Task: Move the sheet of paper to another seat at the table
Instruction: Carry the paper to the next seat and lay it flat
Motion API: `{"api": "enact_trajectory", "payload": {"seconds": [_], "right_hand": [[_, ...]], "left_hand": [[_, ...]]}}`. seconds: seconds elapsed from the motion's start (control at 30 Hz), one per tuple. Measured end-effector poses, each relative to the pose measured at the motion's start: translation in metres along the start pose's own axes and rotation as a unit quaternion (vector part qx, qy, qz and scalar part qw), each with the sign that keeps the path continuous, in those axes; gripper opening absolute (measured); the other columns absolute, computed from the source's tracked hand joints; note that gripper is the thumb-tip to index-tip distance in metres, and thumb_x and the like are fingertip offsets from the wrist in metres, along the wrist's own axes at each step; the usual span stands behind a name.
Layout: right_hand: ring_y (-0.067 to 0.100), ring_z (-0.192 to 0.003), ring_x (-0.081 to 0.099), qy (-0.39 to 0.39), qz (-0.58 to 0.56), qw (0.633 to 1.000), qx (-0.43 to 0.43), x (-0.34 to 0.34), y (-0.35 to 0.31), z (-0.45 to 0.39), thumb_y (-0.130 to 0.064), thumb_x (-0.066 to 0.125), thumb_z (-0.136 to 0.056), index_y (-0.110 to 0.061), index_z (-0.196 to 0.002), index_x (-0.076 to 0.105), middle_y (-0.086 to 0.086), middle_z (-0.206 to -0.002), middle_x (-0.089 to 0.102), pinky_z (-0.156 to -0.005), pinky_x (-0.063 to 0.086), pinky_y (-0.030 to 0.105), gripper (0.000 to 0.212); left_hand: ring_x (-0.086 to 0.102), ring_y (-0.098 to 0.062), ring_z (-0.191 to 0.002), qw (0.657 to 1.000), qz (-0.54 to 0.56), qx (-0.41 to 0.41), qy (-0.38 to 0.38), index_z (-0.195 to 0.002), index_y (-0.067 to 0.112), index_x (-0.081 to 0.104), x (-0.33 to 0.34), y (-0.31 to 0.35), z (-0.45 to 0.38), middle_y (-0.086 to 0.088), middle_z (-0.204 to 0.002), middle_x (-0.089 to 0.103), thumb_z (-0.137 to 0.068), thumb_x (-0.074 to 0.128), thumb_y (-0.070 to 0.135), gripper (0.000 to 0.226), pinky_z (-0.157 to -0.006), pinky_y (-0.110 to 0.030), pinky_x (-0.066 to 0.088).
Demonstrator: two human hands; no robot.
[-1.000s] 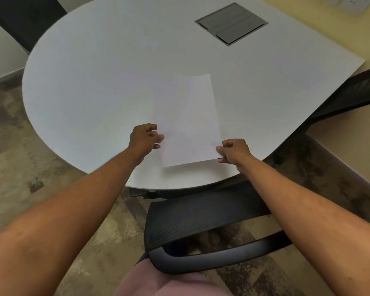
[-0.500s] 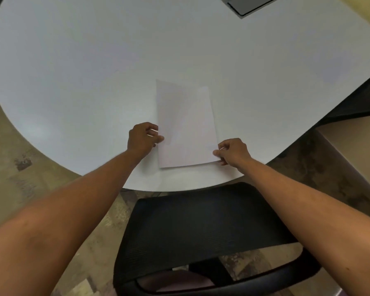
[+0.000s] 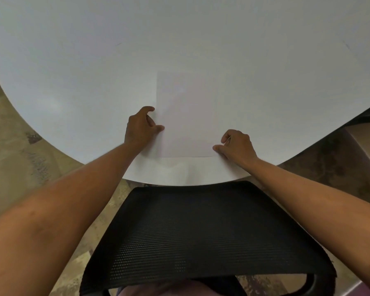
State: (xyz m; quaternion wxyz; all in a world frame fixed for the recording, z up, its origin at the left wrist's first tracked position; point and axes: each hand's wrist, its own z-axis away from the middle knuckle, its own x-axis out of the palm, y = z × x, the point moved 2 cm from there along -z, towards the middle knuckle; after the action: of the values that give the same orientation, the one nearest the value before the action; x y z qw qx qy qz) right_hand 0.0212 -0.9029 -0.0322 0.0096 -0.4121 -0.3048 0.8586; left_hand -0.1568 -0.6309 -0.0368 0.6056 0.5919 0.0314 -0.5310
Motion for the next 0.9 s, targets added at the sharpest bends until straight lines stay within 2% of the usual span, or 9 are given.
{"api": "enact_trajectory", "payload": {"seconds": [0.1,0.17,0.23,0.3,0.37,0.4,0.5,0.7,0.9], "right_hand": [[0.017,-0.08,0.067,-0.005,0.006,1.0,-0.001,-0.003,0.001,-0.004,-0.039,0.088,-0.075,-0.019,-0.091,0.064,-0.004,-0.085,0.067,-0.07,0.053,0.033,0.036],[0.016,-0.078,0.065,0.0,-0.019,1.0,-0.008,-0.007,0.001,-0.004,-0.043,0.091,-0.073,-0.018,-0.091,0.065,-0.002,-0.085,0.067,-0.072,0.053,0.034,0.04],[0.014,-0.082,0.061,0.027,-0.017,0.998,-0.062,-0.012,0.002,-0.002,-0.048,0.09,-0.074,-0.018,-0.096,0.065,-0.002,-0.093,0.067,-0.073,0.05,0.031,0.045],[0.017,-0.109,0.057,0.033,0.054,0.986,-0.153,-0.013,0.001,-0.002,-0.055,0.087,-0.076,-0.023,-0.118,0.065,-0.004,-0.121,0.064,-0.09,0.048,0.033,0.058],[0.024,-0.144,0.039,-0.005,0.137,0.968,-0.212,-0.011,0.002,-0.005,-0.062,0.082,-0.078,-0.028,-0.146,0.054,-0.004,-0.154,0.048,-0.114,0.036,0.044,0.08],[0.026,-0.153,0.027,-0.027,0.167,0.96,-0.224,-0.01,0.004,-0.007,-0.064,0.079,-0.08,-0.03,-0.154,0.046,-0.004,-0.164,0.038,-0.121,0.028,0.047,0.088],[0.027,-0.161,0.012,-0.06,0.219,0.944,-0.239,-0.007,0.008,-0.014,-0.063,0.074,-0.085,-0.03,-0.162,0.034,-0.005,-0.173,0.022,-0.127,0.019,0.051,0.093],[0.025,-0.161,0.014,-0.053,0.223,0.945,-0.232,-0.017,0.007,-0.019,-0.057,0.075,-0.087,-0.028,-0.162,0.036,-0.006,-0.174,0.02,-0.126,0.019,0.049,0.09],[0.024,-0.16,0.015,-0.052,0.222,0.948,-0.224,-0.018,0.002,-0.019,-0.053,0.076,-0.088,-0.027,-0.162,0.035,-0.006,-0.174,0.019,-0.124,0.019,0.05,0.089]], "left_hand": [[0.064,-0.018,-0.088,0.999,-0.027,0.036,0.001,-0.137,0.022,0.064,0.0,-0.002,-0.001,0.001,-0.097,0.068,-0.081,0.093,0.033,0.064,-0.083,-0.033,0.051],[0.061,-0.019,-0.092,0.994,-0.059,0.089,-0.001,-0.134,0.02,0.067,-0.003,-0.003,0.0,-0.003,-0.109,0.066,-0.083,0.09,0.04,0.06,-0.088,-0.038,0.053],[0.059,-0.025,-0.108,0.979,-0.125,0.163,-0.011,-0.135,0.021,0.069,-0.009,-0.003,0.003,-0.005,-0.123,0.064,-0.083,0.086,0.054,0.063,-0.093,-0.043,0.052],[0.053,-0.034,-0.128,0.946,-0.209,0.245,-0.032,-0.139,0.024,0.069,-0.015,-0.007,0.003,-0.004,-0.14,0.061,-0.079,0.072,0.076,0.08,-0.101,-0.05,0.05],[0.045,-0.039,-0.144,0.912,-0.274,0.298,-0.07,-0.146,0.029,0.065,-0.018,-0.016,0.0,-0.003,-0.157,0.055,-0.073,0.059,0.09,0.095,-0.112,-0.056,0.043],[0.042,-0.039,-0.149,0.898,-0.296,0.314,-0.092,-0.149,0.031,0.062,-0.017,-0.02,-0.001,-0.002,-0.162,0.05,-0.072,0.055,0.094,0.1,-0.117,-0.057,0.039],[0.033,-0.036,-0.157,0.882,-0.322,0.317,-0.133,-0.156,0.032,0.053,-0.013,-0.024,-0.001,0.0,-0.17,0.04,-0.071,0.042,0.103,0.111,-0.123,-0.06,0.03],[0.028,-0.031,-0.16,0.893,-0.323,0.281,-0.138,-0.16,0.038,0.047,-0.008,-0.013,-0.001,0.007,-0.173,0.033,-0.063,0.024,0.111,0.124,-0.124,-0.06,0.025],[0.027,-0.028,-0.16,0.891,-0.338,0.271,-0.137,-0.161,0.041,0.044,-0.008,-0.008,-0.004,0.011,-0.175,0.029,-0.066,0.039,0.101,0.113,-0.123,-0.058,0.024]]}}
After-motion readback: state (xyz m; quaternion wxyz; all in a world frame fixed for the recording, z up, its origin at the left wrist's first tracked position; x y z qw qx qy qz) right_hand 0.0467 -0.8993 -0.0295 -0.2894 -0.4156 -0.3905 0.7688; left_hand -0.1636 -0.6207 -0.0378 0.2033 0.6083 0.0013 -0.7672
